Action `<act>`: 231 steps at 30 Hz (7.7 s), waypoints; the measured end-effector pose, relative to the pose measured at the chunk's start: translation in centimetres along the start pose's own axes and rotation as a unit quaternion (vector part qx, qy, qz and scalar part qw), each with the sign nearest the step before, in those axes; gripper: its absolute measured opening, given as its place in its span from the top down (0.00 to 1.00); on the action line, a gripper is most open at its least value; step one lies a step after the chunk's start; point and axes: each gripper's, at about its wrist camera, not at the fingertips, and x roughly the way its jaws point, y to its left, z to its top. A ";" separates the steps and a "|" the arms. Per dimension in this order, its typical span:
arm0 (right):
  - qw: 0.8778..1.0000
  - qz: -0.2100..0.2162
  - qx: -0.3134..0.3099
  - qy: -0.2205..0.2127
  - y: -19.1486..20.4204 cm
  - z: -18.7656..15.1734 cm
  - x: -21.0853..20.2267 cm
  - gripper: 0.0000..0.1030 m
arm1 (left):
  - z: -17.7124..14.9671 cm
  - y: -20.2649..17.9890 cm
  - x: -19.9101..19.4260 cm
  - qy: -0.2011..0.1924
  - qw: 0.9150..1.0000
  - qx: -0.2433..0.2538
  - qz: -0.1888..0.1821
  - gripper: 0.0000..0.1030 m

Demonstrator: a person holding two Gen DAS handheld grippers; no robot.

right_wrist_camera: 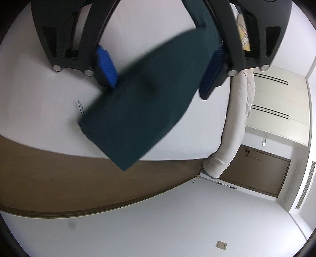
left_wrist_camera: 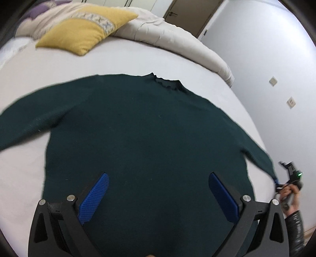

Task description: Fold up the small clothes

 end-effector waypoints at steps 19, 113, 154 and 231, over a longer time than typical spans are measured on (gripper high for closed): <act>0.851 0.005 -0.518 0.092 35.2 -23.2 15.3 0.94 | 2.6 7.8 -0.9 -0.037 0.992 -0.097 -0.075 0.07; 0.865 0.056 -0.489 0.099 29.2 -30.7 15.8 0.29 | -0.4 38.6 -15.6 -0.179 0.922 -0.284 0.194 0.29; 0.882 0.061 -0.406 0.231 22.3 -34.4 18.6 0.33 | -0.8 5.0 -1.9 -0.080 0.996 -0.009 -0.046 0.34; 0.889 0.035 -0.428 0.158 20.0 -25.7 11.1 0.32 | -0.2 14.1 -5.0 -0.059 0.995 0.031 0.072 0.27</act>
